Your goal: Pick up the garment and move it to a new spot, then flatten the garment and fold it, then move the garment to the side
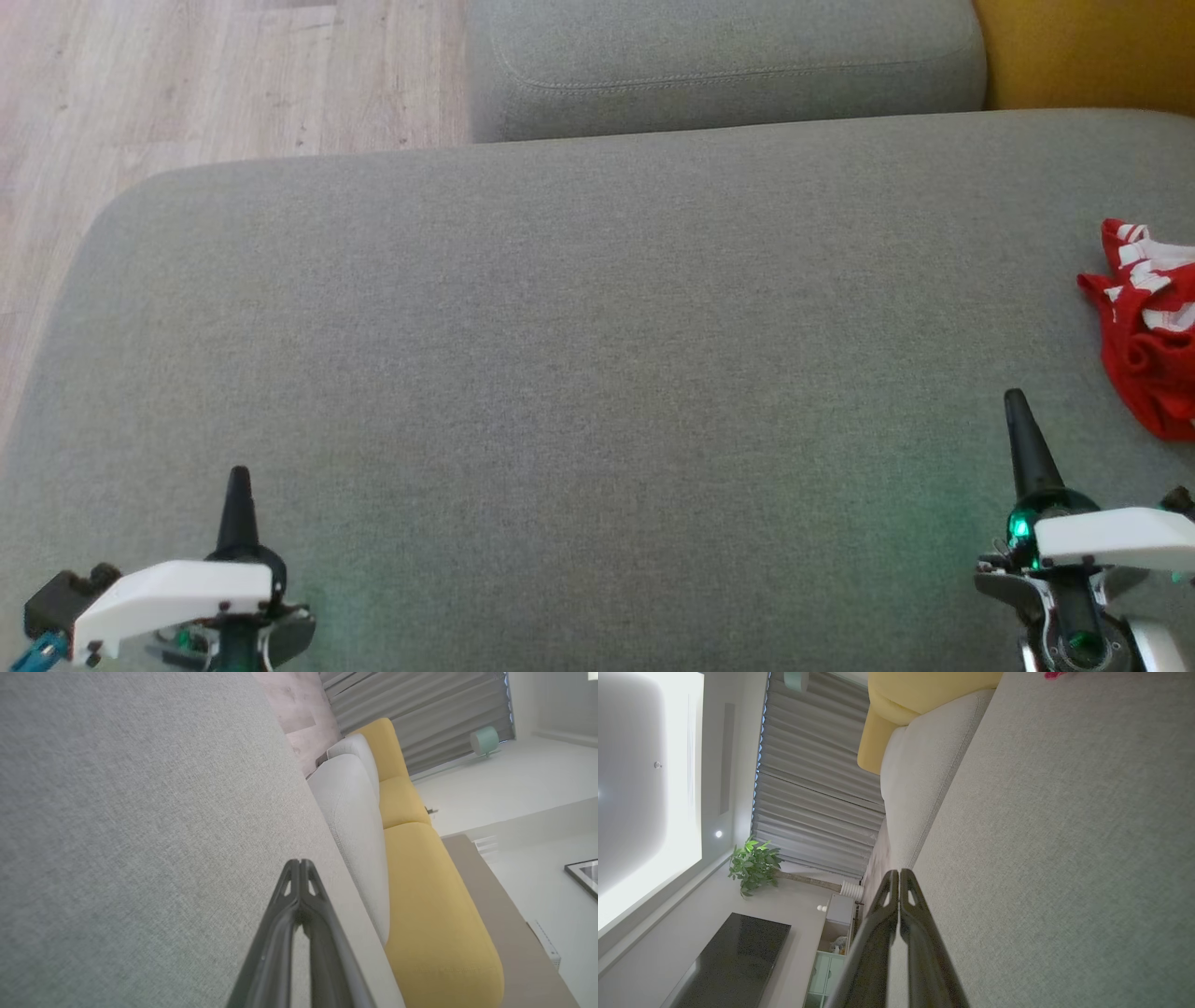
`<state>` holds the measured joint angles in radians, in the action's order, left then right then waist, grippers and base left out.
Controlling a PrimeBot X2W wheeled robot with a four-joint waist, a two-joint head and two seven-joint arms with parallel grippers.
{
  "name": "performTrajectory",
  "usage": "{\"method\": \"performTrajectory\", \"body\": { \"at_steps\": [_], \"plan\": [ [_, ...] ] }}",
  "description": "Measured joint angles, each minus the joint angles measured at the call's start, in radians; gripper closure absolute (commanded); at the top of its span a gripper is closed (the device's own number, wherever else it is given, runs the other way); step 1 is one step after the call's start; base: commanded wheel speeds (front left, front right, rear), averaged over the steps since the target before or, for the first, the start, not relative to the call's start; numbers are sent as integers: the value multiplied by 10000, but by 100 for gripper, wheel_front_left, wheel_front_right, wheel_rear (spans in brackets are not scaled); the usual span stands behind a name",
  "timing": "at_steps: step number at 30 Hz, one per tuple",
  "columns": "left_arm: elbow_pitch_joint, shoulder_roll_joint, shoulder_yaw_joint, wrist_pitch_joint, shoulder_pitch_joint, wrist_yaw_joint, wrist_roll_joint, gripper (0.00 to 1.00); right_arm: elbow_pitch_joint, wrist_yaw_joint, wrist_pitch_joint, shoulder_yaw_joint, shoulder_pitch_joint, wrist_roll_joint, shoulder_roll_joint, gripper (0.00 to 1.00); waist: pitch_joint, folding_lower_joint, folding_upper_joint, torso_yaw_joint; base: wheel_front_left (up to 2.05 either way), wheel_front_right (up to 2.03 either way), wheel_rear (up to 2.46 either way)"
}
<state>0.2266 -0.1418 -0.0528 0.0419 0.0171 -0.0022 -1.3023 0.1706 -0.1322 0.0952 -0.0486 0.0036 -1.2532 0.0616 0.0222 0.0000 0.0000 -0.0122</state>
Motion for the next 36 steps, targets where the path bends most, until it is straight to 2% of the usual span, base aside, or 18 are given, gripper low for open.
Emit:
{"method": "performTrajectory", "body": {
  "at_steps": [31,36],
  "plan": [
    [464,867,1147,548,345,-1143,-3030,100,995,8,-75,-395,-576,-3691,2,100,-189,0,0,120,0,0,0],
    [472,894,1185,550,413,-1218,-3114,100,1024,8,-75,-447,-587,-3827,2,100,-192,0,0,122,0,0,0]
  ]
}}
